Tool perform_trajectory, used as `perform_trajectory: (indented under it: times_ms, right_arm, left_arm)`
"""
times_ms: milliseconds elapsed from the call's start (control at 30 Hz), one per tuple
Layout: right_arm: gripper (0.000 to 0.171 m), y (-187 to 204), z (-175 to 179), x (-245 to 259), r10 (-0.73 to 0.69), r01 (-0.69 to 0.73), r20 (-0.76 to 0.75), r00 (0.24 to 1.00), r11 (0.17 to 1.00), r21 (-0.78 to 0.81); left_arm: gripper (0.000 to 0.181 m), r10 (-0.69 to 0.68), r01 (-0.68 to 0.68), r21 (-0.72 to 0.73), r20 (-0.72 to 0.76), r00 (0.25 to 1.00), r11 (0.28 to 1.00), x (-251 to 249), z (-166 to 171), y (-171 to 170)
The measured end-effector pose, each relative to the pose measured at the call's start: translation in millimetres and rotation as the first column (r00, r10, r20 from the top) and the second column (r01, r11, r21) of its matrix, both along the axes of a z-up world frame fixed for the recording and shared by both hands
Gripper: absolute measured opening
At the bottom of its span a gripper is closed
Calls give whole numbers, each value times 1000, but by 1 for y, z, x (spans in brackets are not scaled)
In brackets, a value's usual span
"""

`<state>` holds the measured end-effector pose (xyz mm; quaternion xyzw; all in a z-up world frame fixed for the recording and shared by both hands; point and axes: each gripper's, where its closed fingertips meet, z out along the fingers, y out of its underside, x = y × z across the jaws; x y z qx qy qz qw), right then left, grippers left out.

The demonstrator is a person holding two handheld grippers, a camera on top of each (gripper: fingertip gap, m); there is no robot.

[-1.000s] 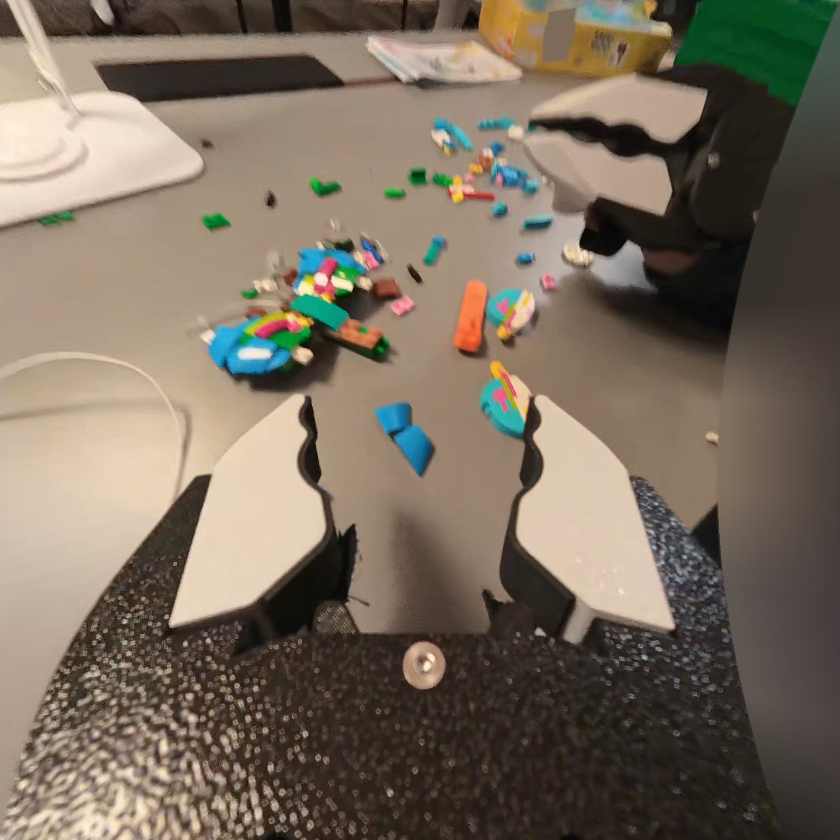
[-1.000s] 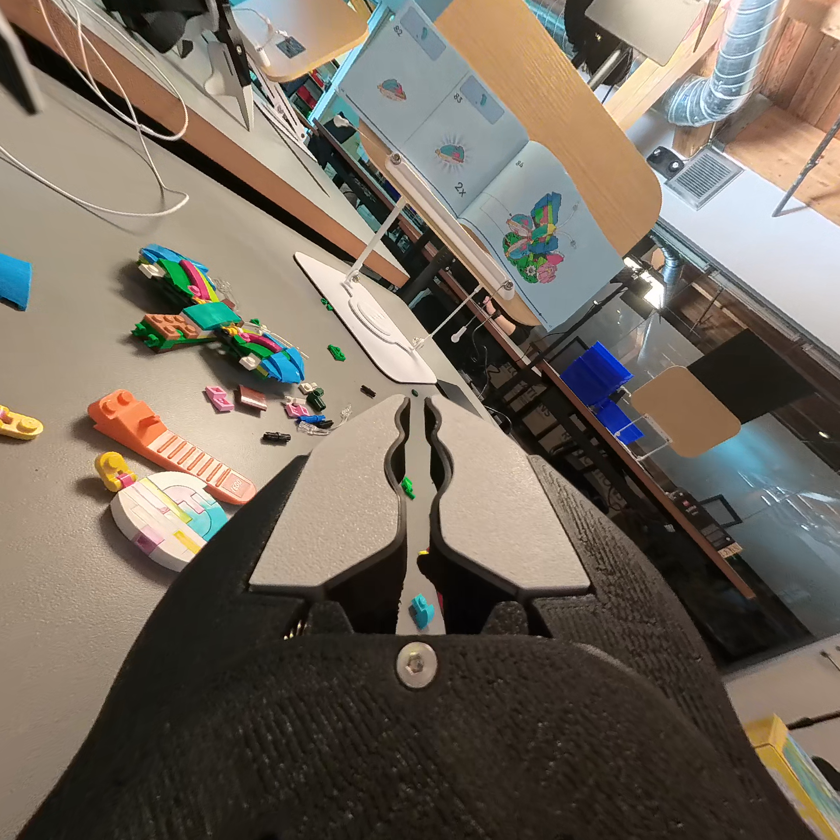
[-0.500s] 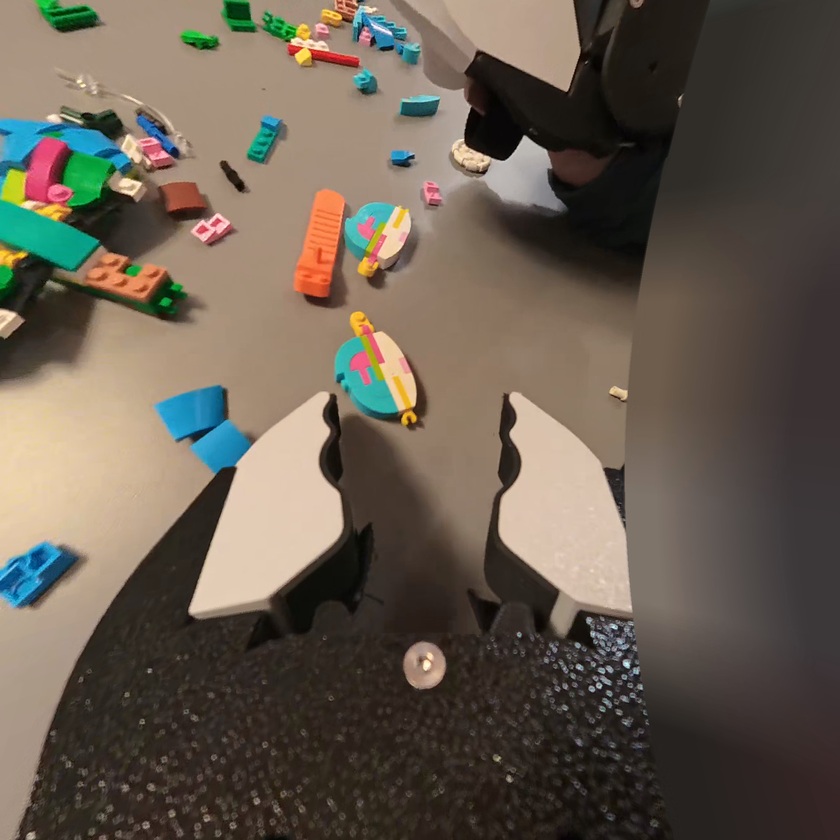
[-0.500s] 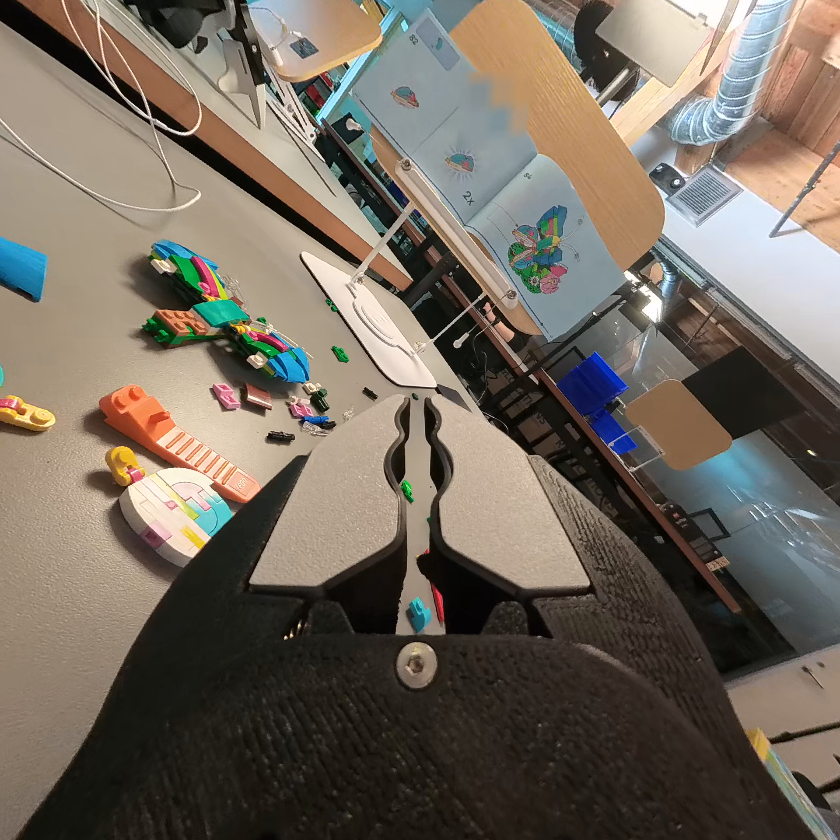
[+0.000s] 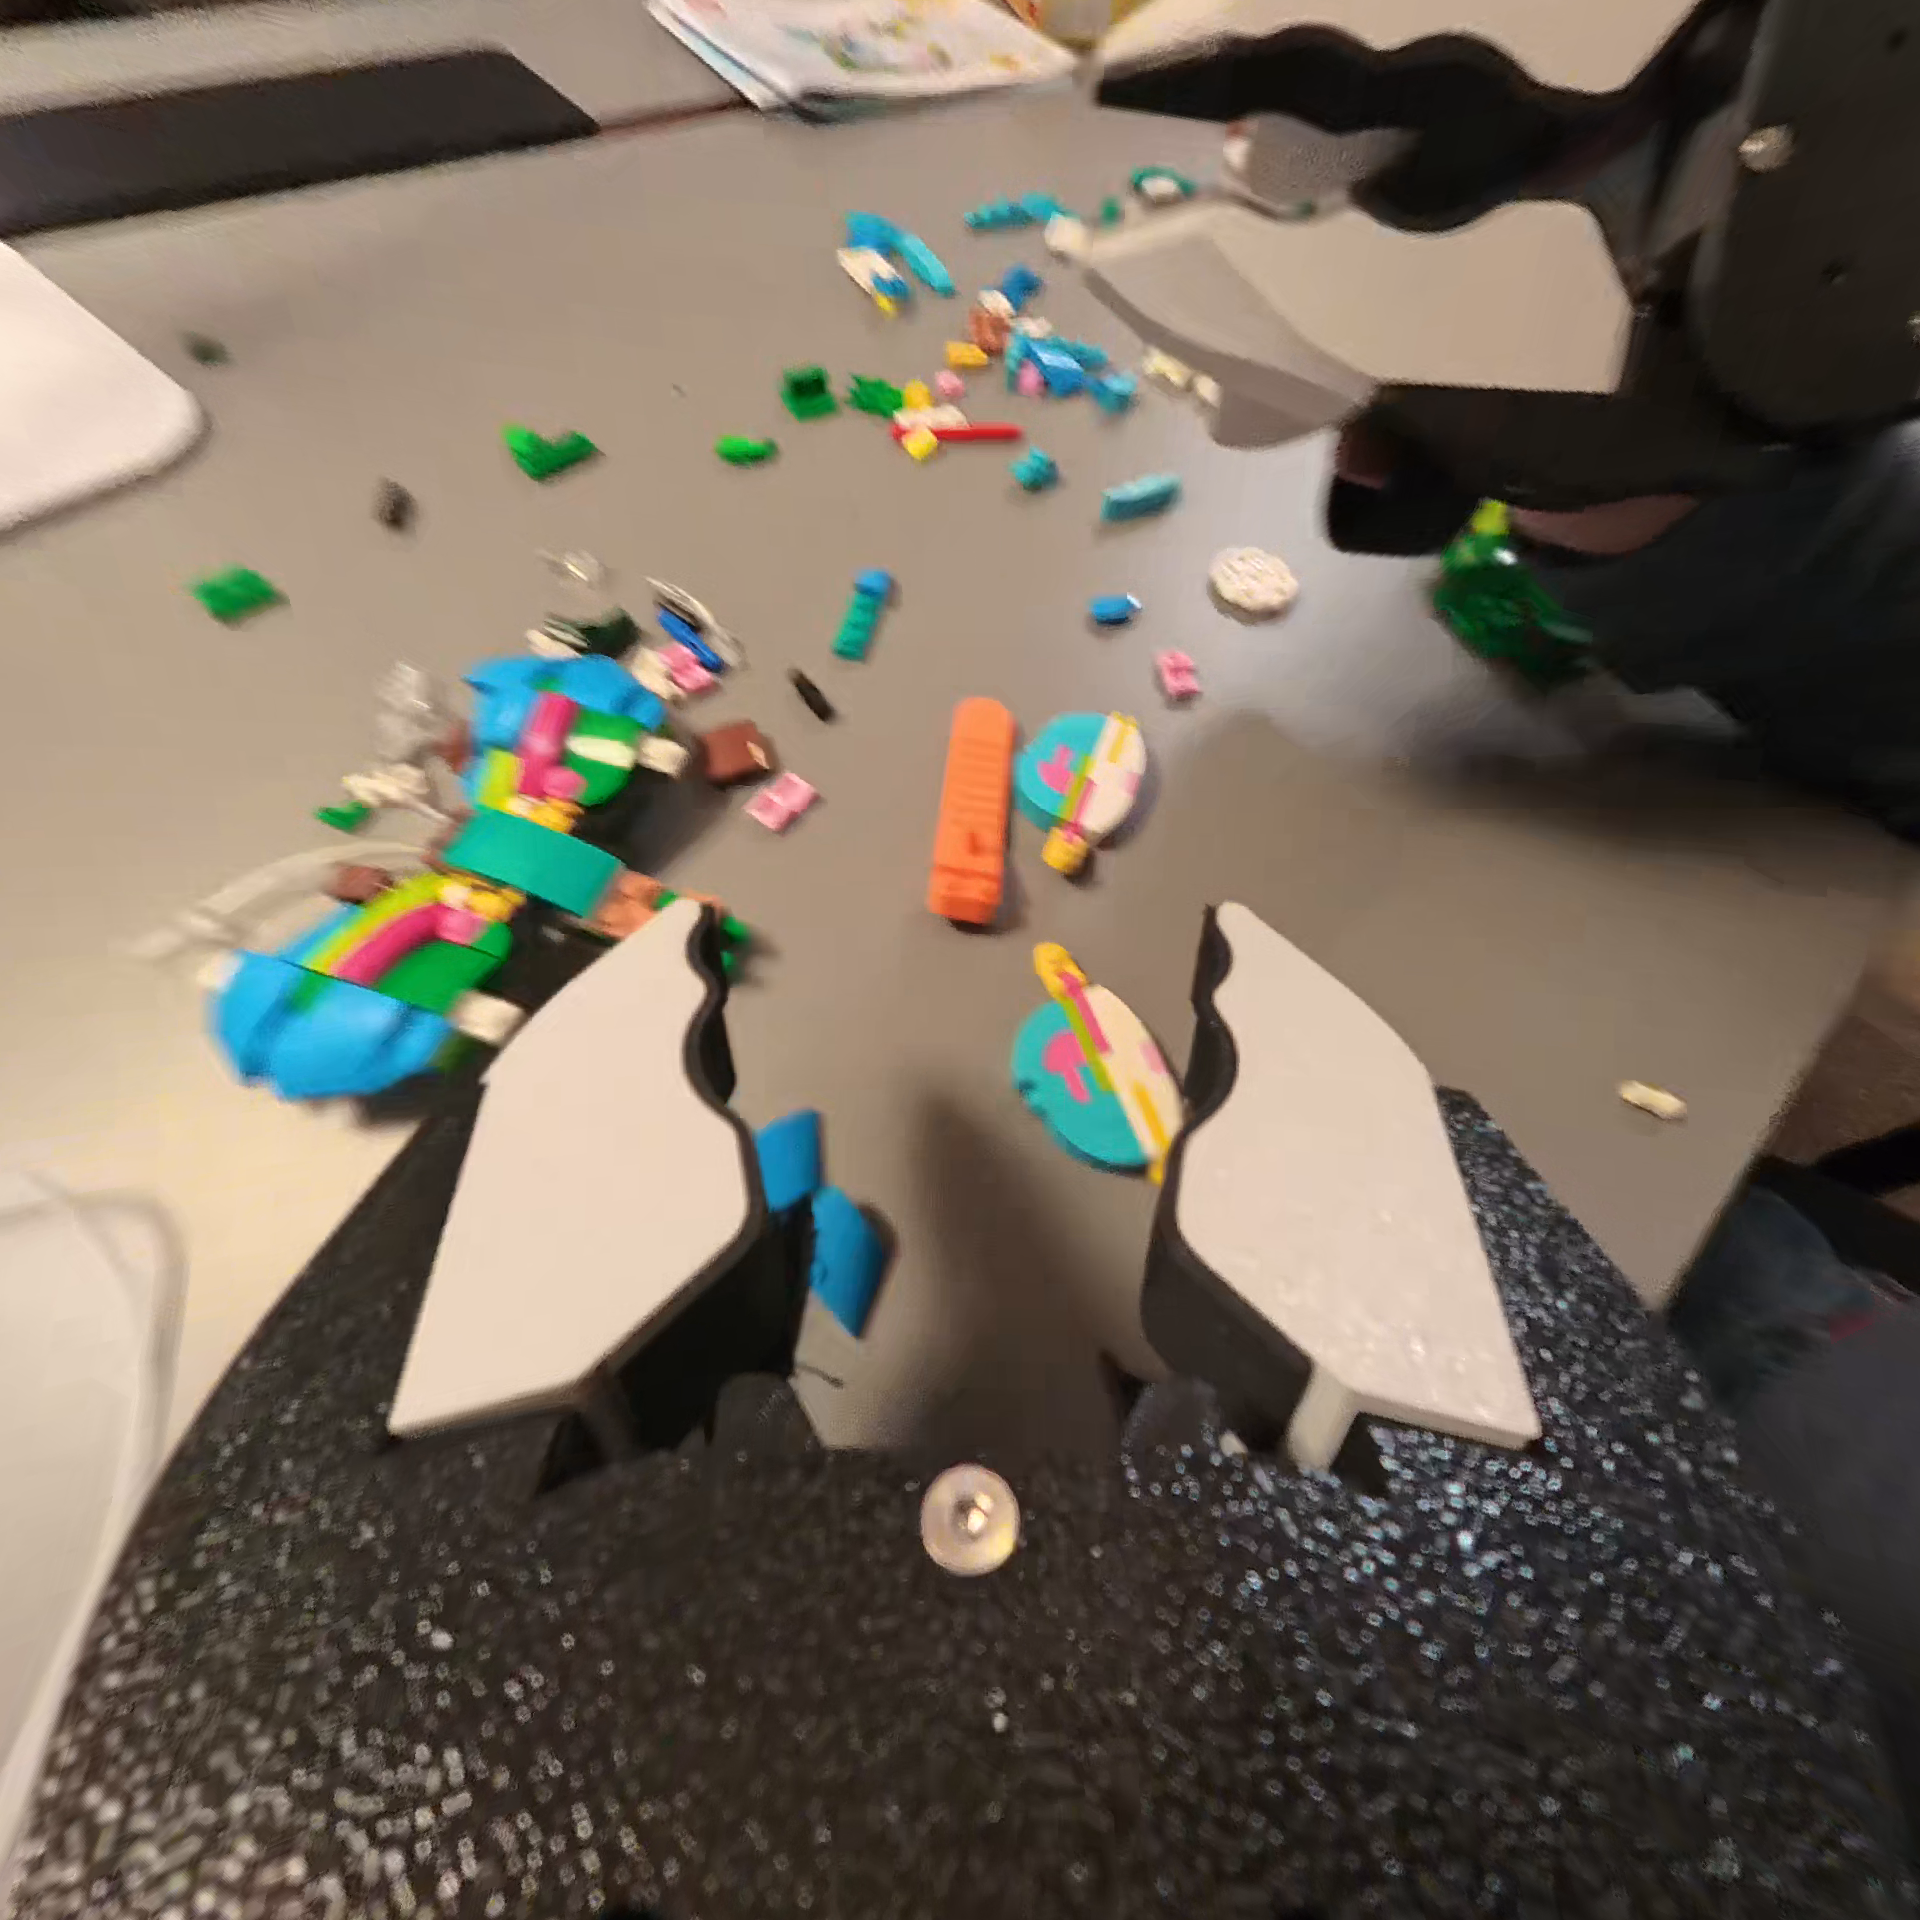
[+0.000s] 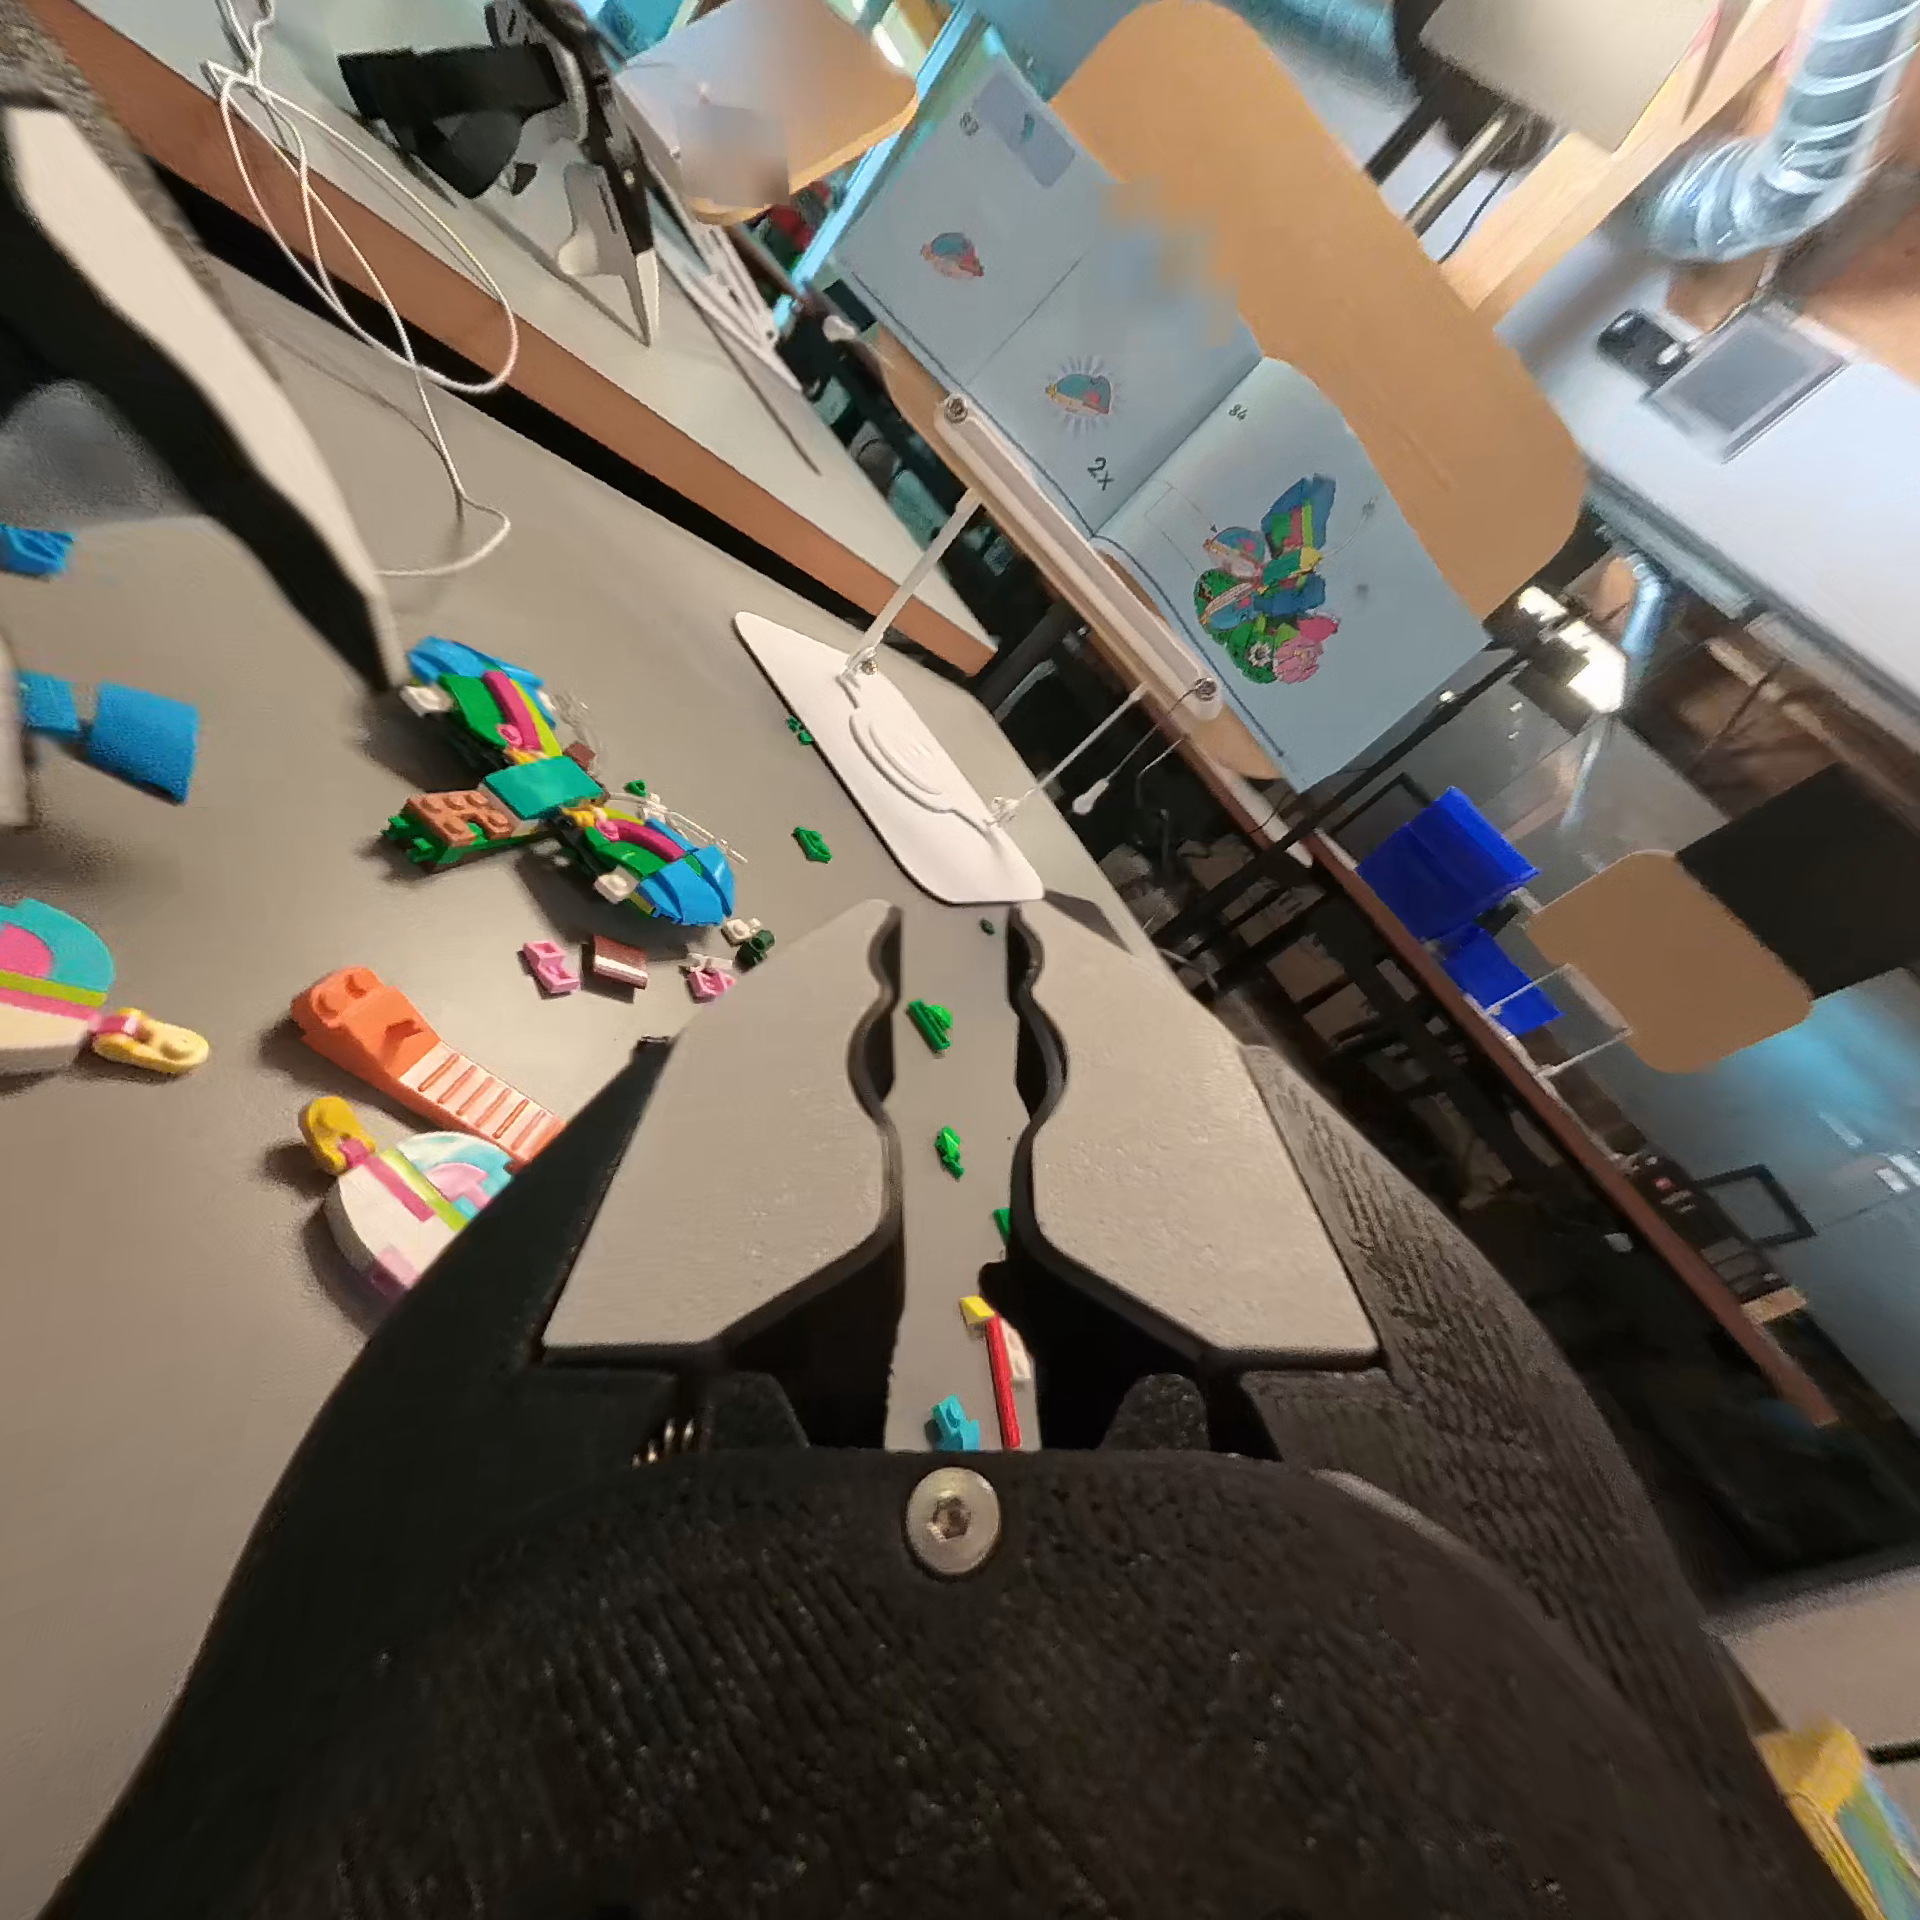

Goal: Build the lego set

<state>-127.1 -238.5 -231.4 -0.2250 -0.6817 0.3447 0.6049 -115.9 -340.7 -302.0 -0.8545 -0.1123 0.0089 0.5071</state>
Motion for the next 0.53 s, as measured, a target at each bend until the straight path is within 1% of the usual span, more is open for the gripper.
perform_trajectory:
  times_ms: [33, 100, 133, 167, 233, 300, 367, 433, 533]
  right_arm:
    - [26, -1, 6, 1, -1, 1, 17, 1000, 1000, -14]
    - [39, -4, 26, 4, -8, 8, 9, 1000, 999, -47]
    - [47, -6, 41, 7, -14, 13, -18, 1000, 998, -68]
    - [53, -11, 56, 12, -17, 12, -52, 999, 996, -89]
    - [61, -23, 86, 23, -14, -1, -110, 994, 992, -129]
    - [77, -37, 108, 33, -17, -5, -117, 993, 982, -188]
    - [90, -56, 124, 42, 0, -25, -92, 996, 964, -267]
    - [101, -73, 132, 48, -6, -11, -61, 998, 956, -292]
    - [105, -76, 136, 52, -124, 118, -10, 992, 964, -236]
  left_arm:
    - [92, 29, -28, 10, -47, 998, 1000, -11, 7, 1]
    - [109, 98, -95, 27, -157, 983, 995, -34, 22, 5]
    - [120, 133, -128, 36, -206, 970, 991, -45, 30, 8]
    - [126, 158, -151, 46, -248, 956, 987, -54, 38, 12]
    - [134, 184, -173, 64, -303, 935, 983, -68, 53, 22]
    - [145, 232, -224, 63, -359, 904, 973, -83, 65, 32]
    - [147, 264, -289, 8, -426, 865, 957, -97, 70, 42]
    - [147, 276, -332, -30, -490, 827, 943, -104, 74, 54]
    - [147, 263, -375, -74, -589, 765, 924, -105, 77, 72]
